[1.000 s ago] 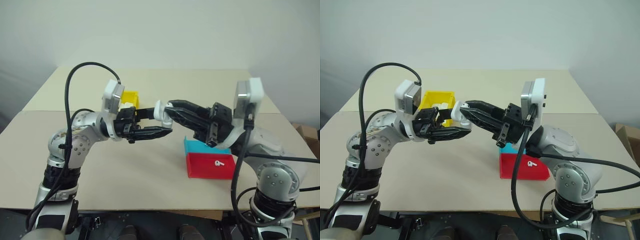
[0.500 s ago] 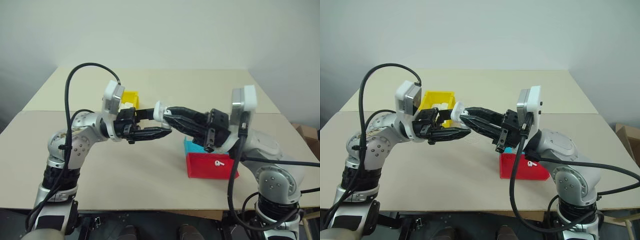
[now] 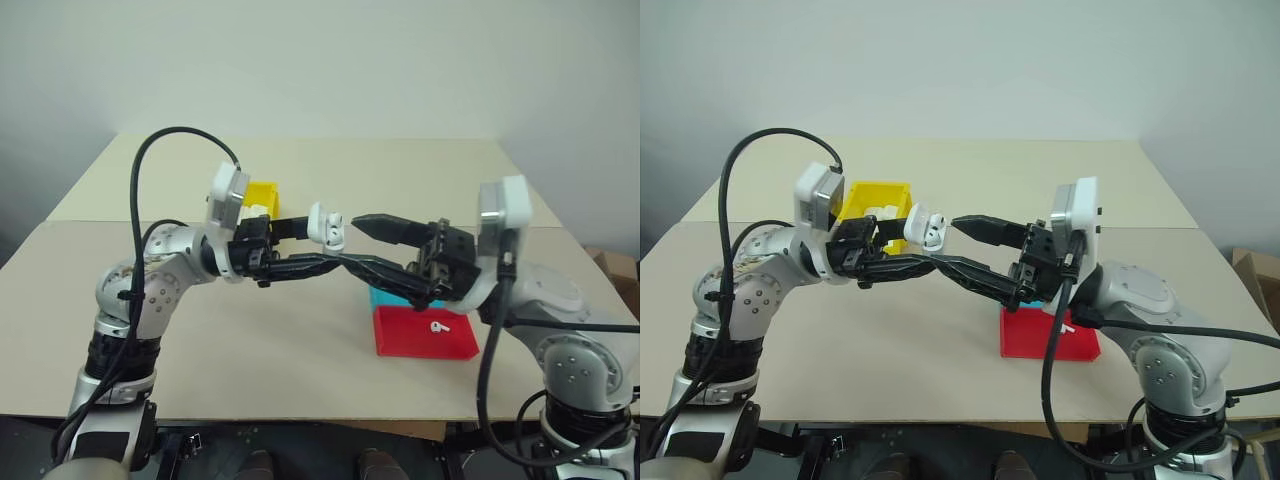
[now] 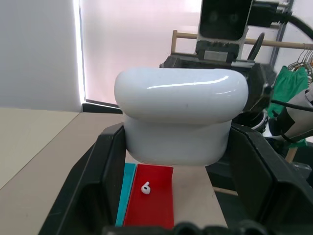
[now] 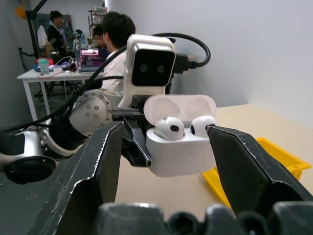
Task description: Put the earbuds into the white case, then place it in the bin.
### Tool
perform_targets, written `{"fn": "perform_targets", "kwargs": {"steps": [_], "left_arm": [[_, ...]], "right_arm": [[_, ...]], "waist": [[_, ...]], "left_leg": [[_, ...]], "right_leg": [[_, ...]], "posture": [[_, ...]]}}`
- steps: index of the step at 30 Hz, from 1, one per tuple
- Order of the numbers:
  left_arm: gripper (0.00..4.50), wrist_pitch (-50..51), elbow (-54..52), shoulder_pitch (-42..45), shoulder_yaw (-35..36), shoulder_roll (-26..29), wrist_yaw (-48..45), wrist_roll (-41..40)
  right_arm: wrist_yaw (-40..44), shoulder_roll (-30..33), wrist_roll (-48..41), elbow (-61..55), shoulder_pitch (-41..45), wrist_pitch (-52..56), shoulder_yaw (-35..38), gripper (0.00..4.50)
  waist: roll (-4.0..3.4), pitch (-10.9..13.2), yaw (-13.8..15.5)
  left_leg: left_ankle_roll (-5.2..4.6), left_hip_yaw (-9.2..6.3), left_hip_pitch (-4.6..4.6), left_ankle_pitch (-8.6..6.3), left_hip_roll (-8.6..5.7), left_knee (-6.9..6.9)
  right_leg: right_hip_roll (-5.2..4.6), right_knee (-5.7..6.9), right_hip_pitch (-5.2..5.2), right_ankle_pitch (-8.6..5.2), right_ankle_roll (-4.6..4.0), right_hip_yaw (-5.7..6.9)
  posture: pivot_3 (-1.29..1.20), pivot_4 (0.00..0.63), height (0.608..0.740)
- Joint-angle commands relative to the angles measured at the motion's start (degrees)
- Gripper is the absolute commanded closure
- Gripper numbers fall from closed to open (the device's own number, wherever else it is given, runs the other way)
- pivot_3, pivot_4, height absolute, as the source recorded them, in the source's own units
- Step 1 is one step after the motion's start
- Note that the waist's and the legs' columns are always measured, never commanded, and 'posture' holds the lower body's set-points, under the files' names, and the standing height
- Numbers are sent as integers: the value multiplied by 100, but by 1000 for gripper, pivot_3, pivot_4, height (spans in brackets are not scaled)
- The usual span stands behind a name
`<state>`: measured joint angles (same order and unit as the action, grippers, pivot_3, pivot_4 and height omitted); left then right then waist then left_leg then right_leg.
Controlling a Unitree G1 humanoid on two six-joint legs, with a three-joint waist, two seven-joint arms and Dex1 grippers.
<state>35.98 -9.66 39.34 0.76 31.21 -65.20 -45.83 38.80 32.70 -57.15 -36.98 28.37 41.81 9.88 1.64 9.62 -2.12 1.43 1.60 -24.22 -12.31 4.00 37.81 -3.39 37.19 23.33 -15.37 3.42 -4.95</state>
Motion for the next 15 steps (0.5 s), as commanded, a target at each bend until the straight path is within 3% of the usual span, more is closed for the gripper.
{"fn": "perform_targets", "kwargs": {"steps": [1,4,8,12,15], "left_arm": [[1710,-215,65,-3,-145,-151,91,264],[1710,-423,210,43,-393,-295,220,696],[1710,-713,609,205,-732,-564,318,1230],[1710,-950,858,376,-895,-794,271,1500],[1710,-1031,940,475,-980,-963,443,1720]], "right_arm": [[160,438,-373,-50,207,105,268,1870],[404,998,-403,248,545,294,215,2850],[1100,2122,604,670,1505,487,-658,4352],[1589,2382,1502,1187,2668,635,-1768,4473],[1918,2230,2081,1472,3435,660,-2455,4473]], "waist": [[0,0,7],[1,0,14],[-3,2,28],[-3,3,-13],[-4,3,-3]], "left_leg": [[0,0,1,0,0,0],[0,0,2,0,-2,1],[-1,2,2,0,-3,3],[-2,1,0,0,-1,1],[-2,2,-9,0,-1,1]], "right_leg": [[0,0,-1,0,0,0],[-2,-2,-4,0,0,0],[-2,-4,-3,0,-1,-2],[1,-7,2,0,-1,-2],[0,-6,11,0,-1,-3]], "posture": [[0,150,740],[0,150,740],[0,150,740],[0,150,740],[0,150,740]]}}
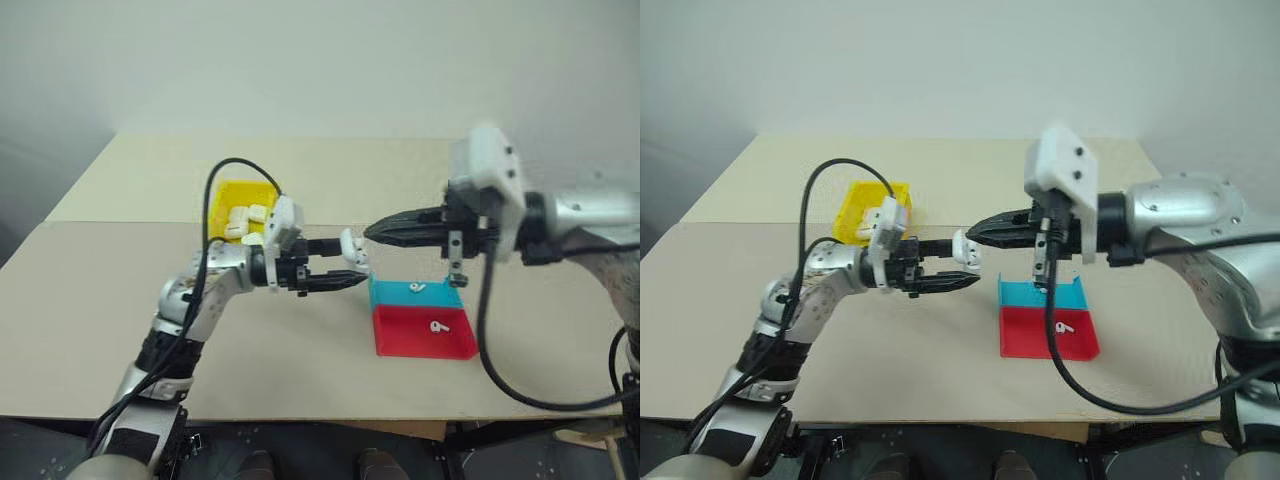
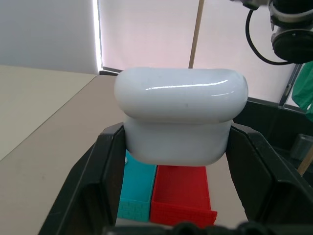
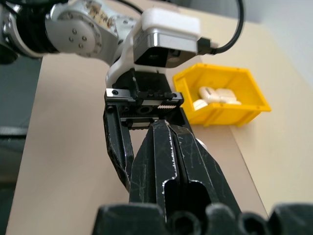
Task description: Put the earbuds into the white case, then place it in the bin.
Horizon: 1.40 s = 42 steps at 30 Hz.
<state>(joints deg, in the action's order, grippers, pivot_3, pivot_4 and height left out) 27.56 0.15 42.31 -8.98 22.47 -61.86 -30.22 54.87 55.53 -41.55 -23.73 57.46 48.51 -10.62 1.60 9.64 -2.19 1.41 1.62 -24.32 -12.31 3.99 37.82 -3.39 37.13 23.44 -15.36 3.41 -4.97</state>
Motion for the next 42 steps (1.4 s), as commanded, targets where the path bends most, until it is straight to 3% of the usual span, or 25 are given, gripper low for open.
{"fn": "perform_targets", "kwargs": {"steps": [1,6,11,20,23,28,31,35,42], "left_arm": [[1710,-219,-45,184,-15,-133,112,191],[1710,-217,-169,139,19,-192,78,176],[1710,-222,-260,65,98,-172,154,173],[1710,-203,-483,-216,409,-174,592,71],[1710,-251,-615,-331,565,-291,872,14],[1710,-680,-815,-504,756,-637,2044,617],[1710,-705,-828,-448,1012,-771,2966,969],[1710,-804,-544,-318,1254,-817,3983,1562],[1710,-1069,1447,467,1250,-1020,5812,2781]], "right_arm": [[387,-136,666,246,707,-6,-567,4473],[659,-523,1610,684,1369,-145,-1342,4473],[1142,-499,2129,747,1356,-314,-1653,4473],[998,-455,2190,726,963,123,-939,4473],[417,-804,1924,684,782,650,-213,4473],[-534,-1665,841,598,296,1796,1861,4473],[-968,-1878,554,186,-406,1937,2539,4473],[-1671,-2047,726,-467,-1246,1685,2545,4473],[-2460,-2285,853,-1148,-1826,1758,1949,4473]], "waist": [[-1,0,3],[-1,0,15],[-1,0,108],[-4,1,150],[-3,1,140],[-3,1,169],[0,-1,224],[0,-2,227],[0,-2,175]], "left_leg": [[0,0,-1,0,0,0],[0,4,-8,0,0,1],[0,6,-13,0,-1,2],[0,6,-14,0,-1,5],[0,6,-13,0,-1,4],[-1,3,-10,0,0,4],[-1,-2,-6,0,-3,5],[-1,-5,0,0,-5,5],[-3,-8,3,2,-7,5]], "right_leg": [[0,0,2,0,0,-1],[-1,6,13,0,0,-3],[-2,6,18,0,0,-3],[-3,9,19,0,0,-3],[-3,9,18,1,0,-3],[-2,15,14,2,-3,-2],[-6,3,-4,3,-1,5],[-8,2,-11,4,2,8],[-6,5,-13,7,4,8]], "posture": [[0,150,740],[0,150,740],[0,150,740],[0,150,740],[0,150,740],[0,150,740],[0,150,740],[0,150,740],[0,150,740]]}}
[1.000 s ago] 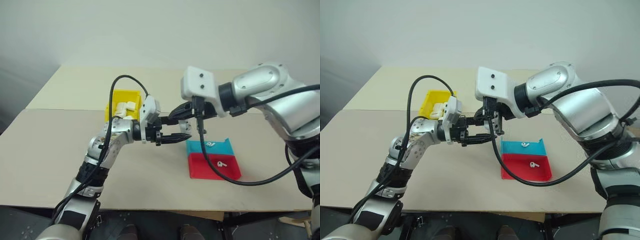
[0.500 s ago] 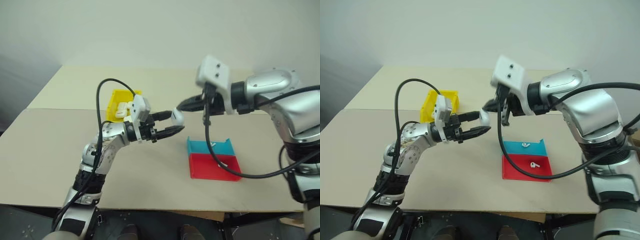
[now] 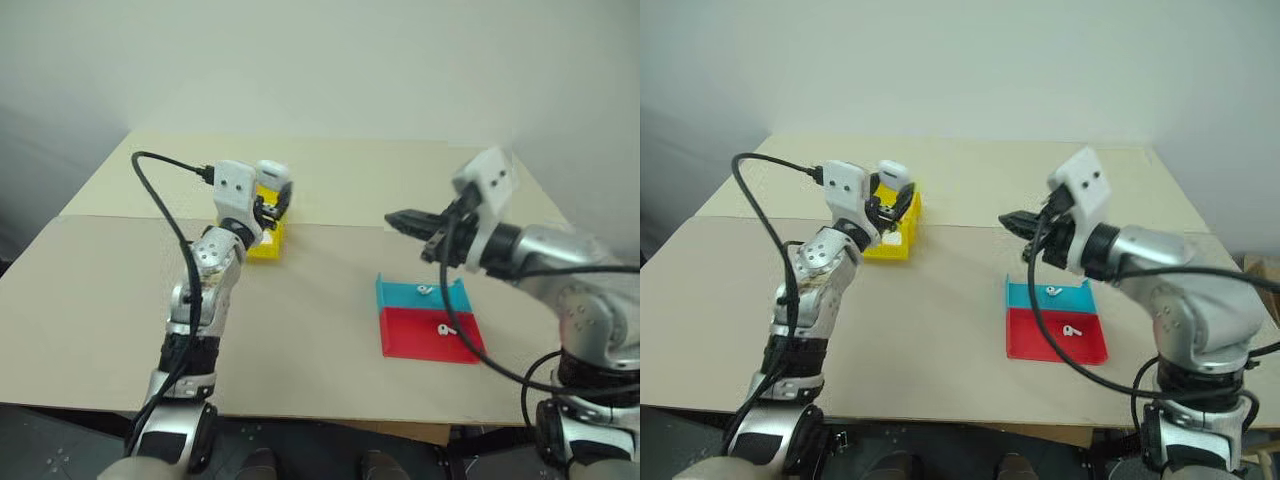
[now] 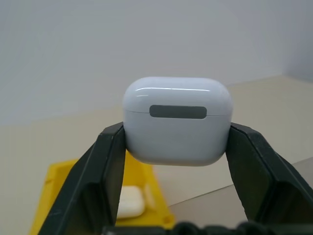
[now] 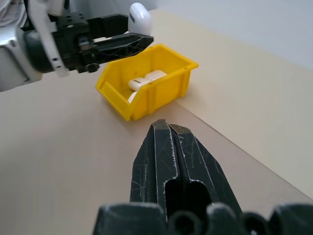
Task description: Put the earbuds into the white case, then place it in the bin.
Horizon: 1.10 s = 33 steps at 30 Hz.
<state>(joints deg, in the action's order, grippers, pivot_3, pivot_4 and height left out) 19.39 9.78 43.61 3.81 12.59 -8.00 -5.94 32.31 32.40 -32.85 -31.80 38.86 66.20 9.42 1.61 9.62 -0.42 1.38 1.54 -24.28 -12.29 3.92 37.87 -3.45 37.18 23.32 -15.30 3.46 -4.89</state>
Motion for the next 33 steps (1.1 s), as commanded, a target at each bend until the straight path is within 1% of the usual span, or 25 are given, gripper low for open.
{"fn": "perform_targets", "kwargs": {"steps": [1,6,8,9,11,15,17,20,23,25,28,31,33], "left_arm": [[1710,-299,710,426,-93,-22,463,448],[1710,-516,1874,973,-38,-217,896,592],[965,-477,2217,1135,-53,-232,1081,696],[695,-468,2354,1196,-12,-248,1145,685],[17,-568,2428,1206,-34,-235,1026,660],[17,-601,2183,1099,-60,-210,930,647],[17,-473,1853,987,12,-159,661,462],[17,-155,1038,642,56,93,-69,117],[17,231,318,303,78,451,-640,-141],[17,370,-342,-94,63,889,-1361,-423],[17,632,-1317,-713,271,1514,-2500,-1219],[17,811,-2116,-1305,650,1999,-3293,-1992],[17,903,-2541,-1710,896,2326,-3733,-2403]], "right_arm": [[-258,46,-20,-365,37,21,-91,4473],[-466,144,-45,-428,28,83,-122,4473],[-508,159,-101,-443,40,109,-96,4500],[-523,164,-129,-458,42,112,-86,4500],[-548,175,-197,-488,38,130,-55,4500],[-535,249,-353,-528,-32,115,20,4500],[-497,287,-442,-507,-57,122,62,4500],[-366,326,-564,-462,-142,-71,123,4500],[-283,235,-485,-432,-375,-583,160,4500],[-62,255,-325,-386,-731,-1123,110,4500],[329,339,-151,-263,-1195,-1857,14,4500],[702,411,-167,-127,-1503,-2262,21,4500],[1043,570,-162,-55,-1687,-2480,-24,4500]], "waist": [[0,0,-2],[0,0,22],[0,0,23],[0,0,22],[0,0,10],[0,0,-16],[0,0,-23],[0,0,-43],[0,0,-51],[0,0,-60],[-1,0,-77],[-1,0,-59],[-1,0,-49]], "left_leg": [[0,-1,-2,0,0,0],[0,-1,-11,0,0,-2],[0,-1,-11,0,-1,-2],[0,-1,-10,0,0,-2],[0,-1,-10,0,0,-2],[0,-1,-10,0,0,-3],[0,-1,-10,0,0,-3],[1,-1,-9,0,1,-5],[1,-1,-6,0,2,-5],[2,-1,-4,1,2,-5],[2,0,-3,0,3,-8],[6,1,-3,3,4,-7],[6,1,7,3,5,-7]], "right_leg": [[0,-3,0,0,0,1],[-1,-10,5,0,1,5],[-1,-10,5,0,0,5],[0,-9,5,0,0,5],[0,-8,5,0,0,5],[0,-8,5,0,1,5],[0,-8,5,0,0,5],[0,-7,5,0,0,5],[1,-4,5,0,0,4],[1,-4,4,0,1,5],[1,-6,3,-1,1,3],[0,-3,4,0,0,4],[0,-4,-8,0,0,4]], "posture": [[0,150,740],[0,150,740],[0,150,740],[0,150,740],[0,150,740],[0,150,740],[0,150,740],[0,150,740],[0,150,740],[0,150,740],[0,150,740],[0,150,740],[0,150,740]]}}
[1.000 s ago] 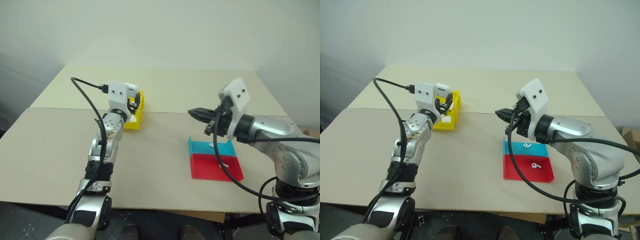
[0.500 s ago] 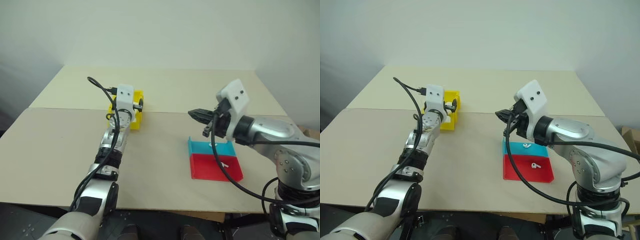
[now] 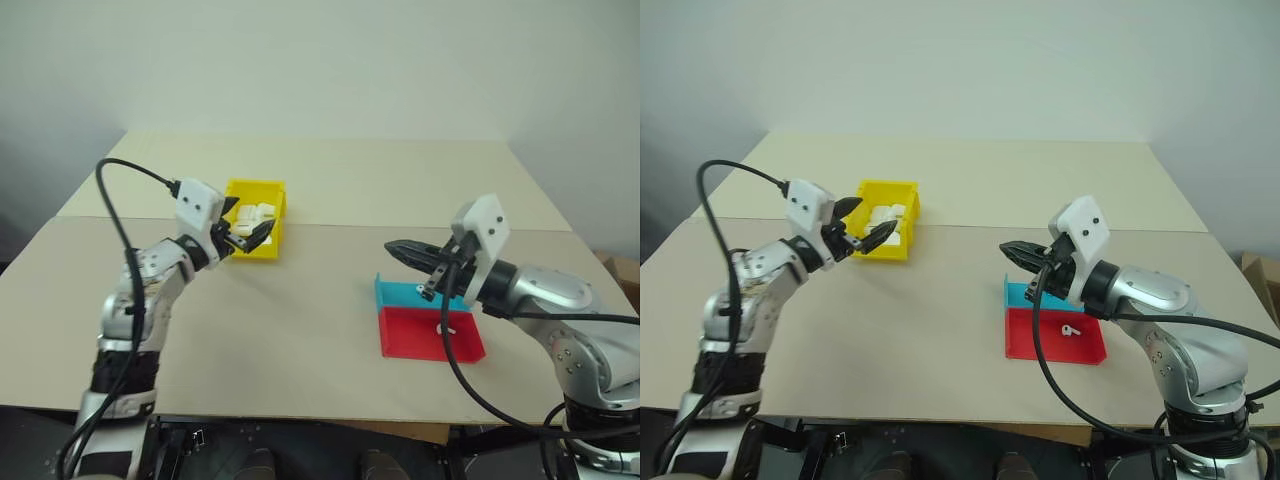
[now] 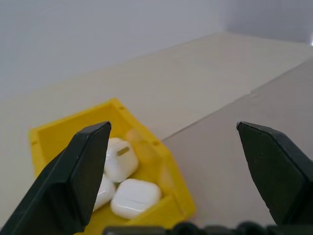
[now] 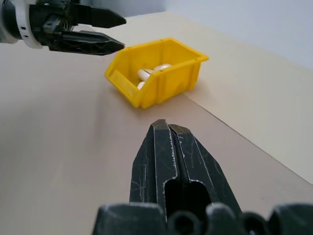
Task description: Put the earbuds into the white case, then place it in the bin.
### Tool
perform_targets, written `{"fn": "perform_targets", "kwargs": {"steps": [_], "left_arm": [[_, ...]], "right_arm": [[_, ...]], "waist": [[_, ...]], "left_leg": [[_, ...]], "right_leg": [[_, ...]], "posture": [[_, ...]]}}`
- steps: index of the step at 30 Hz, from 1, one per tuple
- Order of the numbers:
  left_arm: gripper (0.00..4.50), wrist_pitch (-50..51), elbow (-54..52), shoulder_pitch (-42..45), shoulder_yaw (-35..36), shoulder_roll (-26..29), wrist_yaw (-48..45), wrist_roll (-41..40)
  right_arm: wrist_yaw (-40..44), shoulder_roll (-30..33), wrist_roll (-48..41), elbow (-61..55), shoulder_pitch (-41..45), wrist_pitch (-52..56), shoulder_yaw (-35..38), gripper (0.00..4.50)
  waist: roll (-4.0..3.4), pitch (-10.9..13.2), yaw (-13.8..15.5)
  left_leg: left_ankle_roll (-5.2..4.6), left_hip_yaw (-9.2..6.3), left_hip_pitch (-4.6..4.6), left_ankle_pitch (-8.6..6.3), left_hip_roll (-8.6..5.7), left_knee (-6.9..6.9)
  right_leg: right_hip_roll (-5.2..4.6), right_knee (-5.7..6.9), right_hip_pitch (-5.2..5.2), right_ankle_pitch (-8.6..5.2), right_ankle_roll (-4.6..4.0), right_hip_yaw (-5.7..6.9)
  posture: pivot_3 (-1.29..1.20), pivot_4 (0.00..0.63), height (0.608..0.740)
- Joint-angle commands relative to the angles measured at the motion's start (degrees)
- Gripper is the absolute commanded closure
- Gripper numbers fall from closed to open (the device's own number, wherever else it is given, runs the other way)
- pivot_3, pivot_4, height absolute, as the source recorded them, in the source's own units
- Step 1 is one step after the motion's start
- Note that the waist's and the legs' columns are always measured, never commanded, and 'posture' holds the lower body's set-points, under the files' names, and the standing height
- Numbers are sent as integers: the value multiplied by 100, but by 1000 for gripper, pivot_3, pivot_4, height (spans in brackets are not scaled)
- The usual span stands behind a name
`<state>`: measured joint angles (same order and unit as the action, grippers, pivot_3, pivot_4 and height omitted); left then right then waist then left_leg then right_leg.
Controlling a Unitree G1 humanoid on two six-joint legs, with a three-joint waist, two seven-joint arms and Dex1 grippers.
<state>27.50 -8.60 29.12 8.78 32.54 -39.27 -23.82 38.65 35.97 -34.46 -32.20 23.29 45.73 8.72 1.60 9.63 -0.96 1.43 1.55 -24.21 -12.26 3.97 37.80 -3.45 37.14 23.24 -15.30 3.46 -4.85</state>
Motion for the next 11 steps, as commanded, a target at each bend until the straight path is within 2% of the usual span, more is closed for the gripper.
{"fn": "perform_targets", "kwargs": {"steps": [1,6,8,11], "left_arm": [[17,161,-848,-404,477,474,-779,-785],[17,598,-1592,-1223,1038,1161,-1532,-1750],[17,779,-1877,-1659,1310,1626,-2043,-2090],[17,943,-2047,-1927,1528,1953,-2180,-2380]], "right_arm": [[537,292,-8,14,-191,-494,29,4500],[1216,749,-63,163,-481,-800,26,4500],[1431,871,-53,201,-577,-995,94,4500],[1541,955,-106,227,-658,-1114,190,4500]], "waist": [[0,0,7],[0,0,9],[1,0,-8],[0,0,-17]], "left_leg": [[0,1,1,0,0,0],[0,1,7,0,1,0],[0,2,6,-1,2,0],[-1,2,7,-1,6,-1]], "right_leg": [[0,-2,-1,0,0,0],[0,-3,-6,0,-1,0],[1,-3,-3,-1,-2,0],[2,-3,-1,-2,-4,0]], "posture": [[0,150,740],[0,150,740],[0,150,740],[0,150,740]]}}
